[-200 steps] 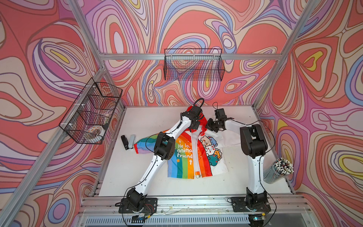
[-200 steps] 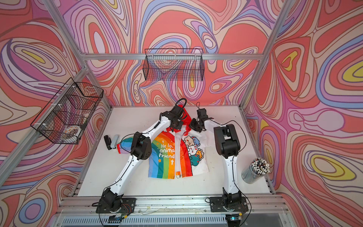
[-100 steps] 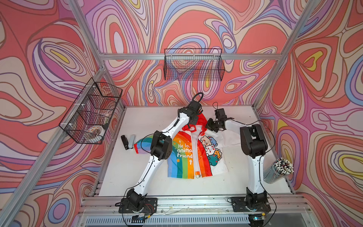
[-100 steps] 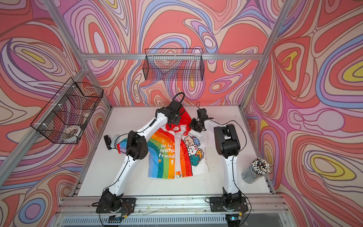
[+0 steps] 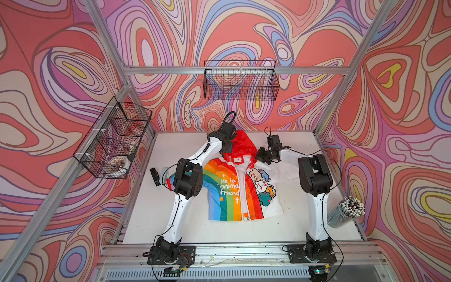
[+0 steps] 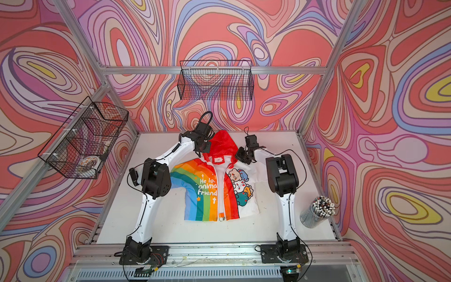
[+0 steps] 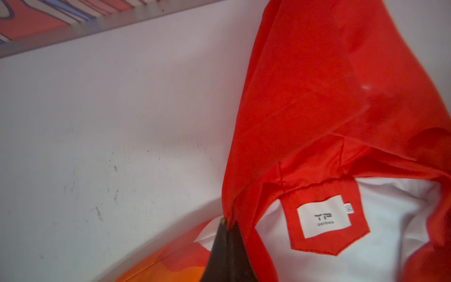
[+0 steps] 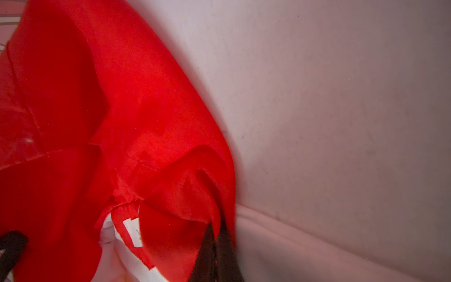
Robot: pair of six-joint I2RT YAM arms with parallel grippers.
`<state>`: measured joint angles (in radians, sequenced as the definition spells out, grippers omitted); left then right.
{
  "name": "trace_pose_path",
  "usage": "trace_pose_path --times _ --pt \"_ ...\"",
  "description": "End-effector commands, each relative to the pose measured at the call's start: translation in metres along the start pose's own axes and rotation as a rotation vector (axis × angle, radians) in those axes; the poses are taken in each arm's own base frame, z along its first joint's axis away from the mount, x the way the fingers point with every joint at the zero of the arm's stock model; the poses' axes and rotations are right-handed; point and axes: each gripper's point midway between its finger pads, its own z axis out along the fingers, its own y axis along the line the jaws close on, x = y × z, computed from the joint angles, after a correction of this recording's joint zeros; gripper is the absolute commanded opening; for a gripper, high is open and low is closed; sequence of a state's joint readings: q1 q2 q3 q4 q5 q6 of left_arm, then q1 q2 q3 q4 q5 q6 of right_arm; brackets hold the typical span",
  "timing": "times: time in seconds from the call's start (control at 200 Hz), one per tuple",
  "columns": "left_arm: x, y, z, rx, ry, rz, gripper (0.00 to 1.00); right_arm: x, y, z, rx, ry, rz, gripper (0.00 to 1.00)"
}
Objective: Unzip the jacket
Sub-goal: Smooth out the jacket at the center of the board.
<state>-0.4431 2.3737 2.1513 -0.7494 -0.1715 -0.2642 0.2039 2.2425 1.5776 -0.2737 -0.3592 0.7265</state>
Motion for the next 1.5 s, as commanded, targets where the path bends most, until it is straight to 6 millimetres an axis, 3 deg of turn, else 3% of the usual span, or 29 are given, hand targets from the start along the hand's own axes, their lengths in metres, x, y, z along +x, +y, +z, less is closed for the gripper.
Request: trace_pose_path --times 0.0,0.24,0.491,0.706,0.901,1.072,1.172,1.342,1.492 --pt "-0.005 0.006 -0.008 0.047 -0.018 -0.112 0.0 0.009 -0.023 0.002 0.064 0.026 0.026 0.0" --pt "0.019 0.031 0.016 0.02 0.057 -0.249 0.0 0.01 -0.023 0.001 0.065 0.027 0.026 0.0" --pt "0.043 0.043 0.033 0.016 0.138 -0.337 0.13 0.01 -0.022 0.001 0.061 0.029 0.025 0.0" --pt "0.048 0.06 0.031 -0.003 0.145 -0.415 0.28 0.009 -0.021 0.001 0.06 0.028 0.027 0.0" --pt "0.047 0.065 0.027 0.027 0.137 -0.456 0.29 0.008 -0.021 0.0 0.062 0.026 0.025 0.0" --pt "0.035 0.056 0.013 0.108 0.093 -0.465 0.48 0.001 -0.005 -0.01 0.014 0.002 -0.029 0.0" --pt "0.022 0.056 -0.005 0.139 0.042 -0.464 0.59 -0.008 0.01 -0.027 -0.013 -0.043 -0.085 0.09" --pt "0.008 0.06 -0.037 0.15 -0.027 -0.455 0.65 -0.023 0.036 -0.065 -0.051 -0.145 -0.193 0.27" --pt "0.01 0.061 -0.06 0.185 -0.086 -0.439 0.66 -0.01 0.051 -0.092 -0.006 -0.215 -0.339 0.4"
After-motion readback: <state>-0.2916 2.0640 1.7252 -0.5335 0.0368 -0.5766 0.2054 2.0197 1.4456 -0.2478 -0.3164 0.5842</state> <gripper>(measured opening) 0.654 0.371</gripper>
